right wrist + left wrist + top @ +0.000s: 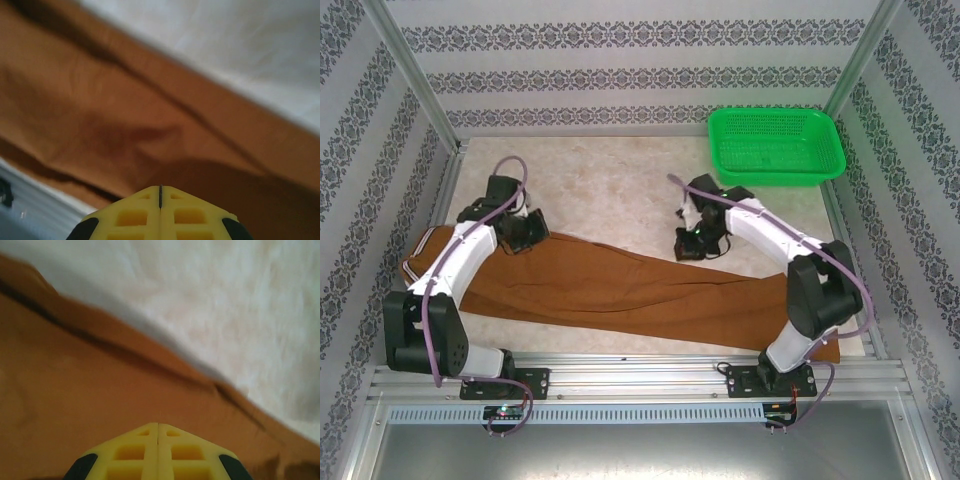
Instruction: Roll up the long pants
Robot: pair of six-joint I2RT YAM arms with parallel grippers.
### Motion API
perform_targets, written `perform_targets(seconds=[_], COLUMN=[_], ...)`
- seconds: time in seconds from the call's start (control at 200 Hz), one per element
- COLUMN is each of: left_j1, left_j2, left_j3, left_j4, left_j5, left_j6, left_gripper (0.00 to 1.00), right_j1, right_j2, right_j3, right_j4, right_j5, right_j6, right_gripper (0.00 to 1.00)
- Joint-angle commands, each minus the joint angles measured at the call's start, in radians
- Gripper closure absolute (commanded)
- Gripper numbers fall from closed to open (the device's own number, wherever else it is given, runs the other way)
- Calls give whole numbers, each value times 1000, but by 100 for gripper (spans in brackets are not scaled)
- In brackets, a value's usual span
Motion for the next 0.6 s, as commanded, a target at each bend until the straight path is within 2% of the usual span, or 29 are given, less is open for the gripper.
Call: perform_targets(seconds=[0.0, 0.12, 0.33, 0.46, 0.595], left_j1=[-4, -31, -56, -55, -53], left_j2=[-10, 20, 138, 195, 234], left_j3=[-64, -121, -181, -196, -167], left_j4=[-60, -24, 132, 220, 233], left_j5=[79, 93, 53, 4, -92], left_j6=[54, 32, -82, -171, -238], left_gripper=[100, 100, 100, 100, 100], right_j1=[56, 93, 55, 5, -77], right_j2=[32, 73, 182, 252, 335], right_j3=[-33, -89, -200, -165, -48], right_j4=[-70, -80, -27, -14, -51], right_j5=[-95, -51, 37, 65, 101], right_j6=[0, 28, 137, 168, 148], right_gripper=[100, 100, 100, 100, 100])
